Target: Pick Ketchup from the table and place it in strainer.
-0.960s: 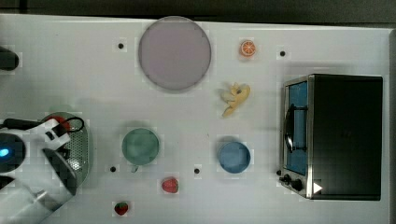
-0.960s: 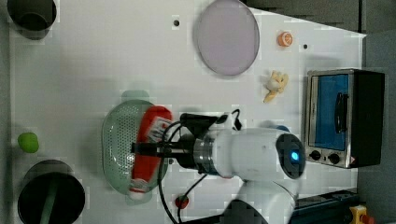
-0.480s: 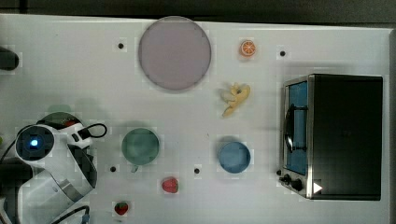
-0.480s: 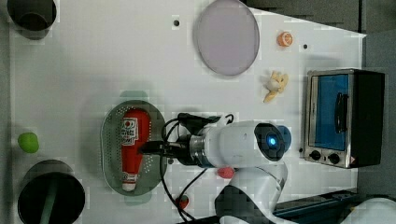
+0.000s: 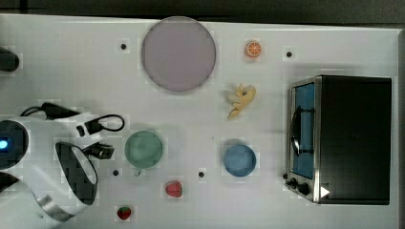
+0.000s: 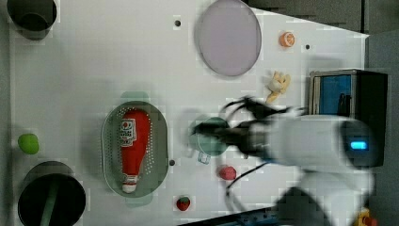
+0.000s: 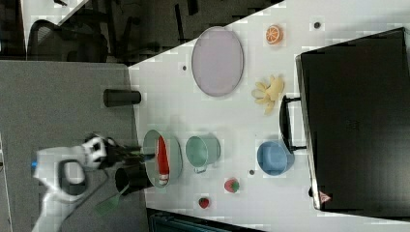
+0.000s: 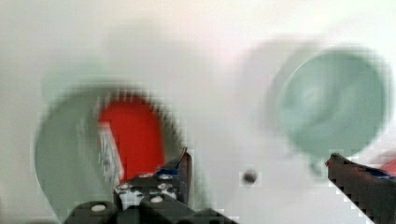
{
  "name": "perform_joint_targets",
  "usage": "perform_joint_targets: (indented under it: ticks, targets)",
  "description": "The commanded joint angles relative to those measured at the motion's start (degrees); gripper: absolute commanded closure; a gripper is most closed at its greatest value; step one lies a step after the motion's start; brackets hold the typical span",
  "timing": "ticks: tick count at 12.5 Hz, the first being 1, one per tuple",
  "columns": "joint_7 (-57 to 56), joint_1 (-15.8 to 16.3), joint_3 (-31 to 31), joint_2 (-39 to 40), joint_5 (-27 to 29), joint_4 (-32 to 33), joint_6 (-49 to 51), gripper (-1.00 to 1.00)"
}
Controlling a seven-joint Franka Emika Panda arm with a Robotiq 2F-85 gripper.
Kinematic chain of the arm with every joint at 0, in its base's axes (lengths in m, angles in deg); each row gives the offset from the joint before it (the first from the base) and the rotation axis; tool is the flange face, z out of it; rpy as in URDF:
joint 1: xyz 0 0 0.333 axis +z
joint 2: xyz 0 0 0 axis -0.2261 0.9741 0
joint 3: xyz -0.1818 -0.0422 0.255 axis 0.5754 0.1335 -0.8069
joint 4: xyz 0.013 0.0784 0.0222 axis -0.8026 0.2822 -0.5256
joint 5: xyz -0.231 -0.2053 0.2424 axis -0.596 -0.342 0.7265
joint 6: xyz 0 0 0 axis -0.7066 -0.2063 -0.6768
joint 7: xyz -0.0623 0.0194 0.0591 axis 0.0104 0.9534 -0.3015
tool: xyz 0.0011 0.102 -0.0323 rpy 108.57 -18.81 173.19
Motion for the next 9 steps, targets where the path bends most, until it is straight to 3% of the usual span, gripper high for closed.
perform_joint_targets:
  ticks: [1, 4, 9]
  targets:
    - [4.09, -6.65, 4.61, -8.31, 1.17, -2.93, 6.56, -1.00]
    - [4.08, -8.73, 13.44, -14.12, 2.15, -5.16, 13.08, -1.00]
    - [3.19, -8.76, 25.48, -15.46, 4.45, -12.63, 23.18, -1.00]
